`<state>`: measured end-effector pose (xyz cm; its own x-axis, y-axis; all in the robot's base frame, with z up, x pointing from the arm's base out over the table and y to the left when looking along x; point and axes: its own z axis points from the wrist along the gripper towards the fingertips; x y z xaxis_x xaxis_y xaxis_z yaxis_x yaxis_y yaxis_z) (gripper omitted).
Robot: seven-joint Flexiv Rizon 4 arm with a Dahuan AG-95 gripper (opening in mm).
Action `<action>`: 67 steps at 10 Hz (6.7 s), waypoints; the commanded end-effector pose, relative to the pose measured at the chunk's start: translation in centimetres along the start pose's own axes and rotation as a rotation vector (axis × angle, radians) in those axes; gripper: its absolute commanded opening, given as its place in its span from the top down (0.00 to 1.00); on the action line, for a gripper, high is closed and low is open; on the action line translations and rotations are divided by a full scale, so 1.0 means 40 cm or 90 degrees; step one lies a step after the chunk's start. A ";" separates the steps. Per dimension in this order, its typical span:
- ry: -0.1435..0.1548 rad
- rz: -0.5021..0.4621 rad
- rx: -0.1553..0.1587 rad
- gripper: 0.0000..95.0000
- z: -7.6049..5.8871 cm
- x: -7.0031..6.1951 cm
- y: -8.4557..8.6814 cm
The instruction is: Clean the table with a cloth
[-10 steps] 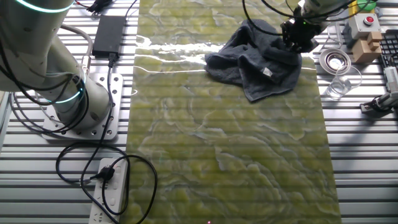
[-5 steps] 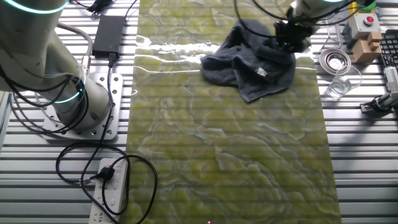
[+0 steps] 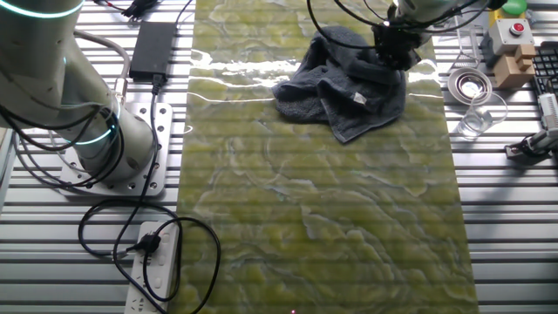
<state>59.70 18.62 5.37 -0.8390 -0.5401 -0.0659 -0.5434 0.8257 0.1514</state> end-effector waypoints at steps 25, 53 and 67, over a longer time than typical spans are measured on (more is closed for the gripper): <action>0.031 -0.050 0.016 0.40 -0.003 -0.016 -0.012; 0.070 -0.060 0.062 0.40 -0.107 0.098 0.025; 0.074 -0.109 0.054 0.40 -0.139 0.211 0.025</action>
<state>52.34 14.00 10.34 -0.7294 -0.6834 0.0301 -0.6809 0.7296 0.0641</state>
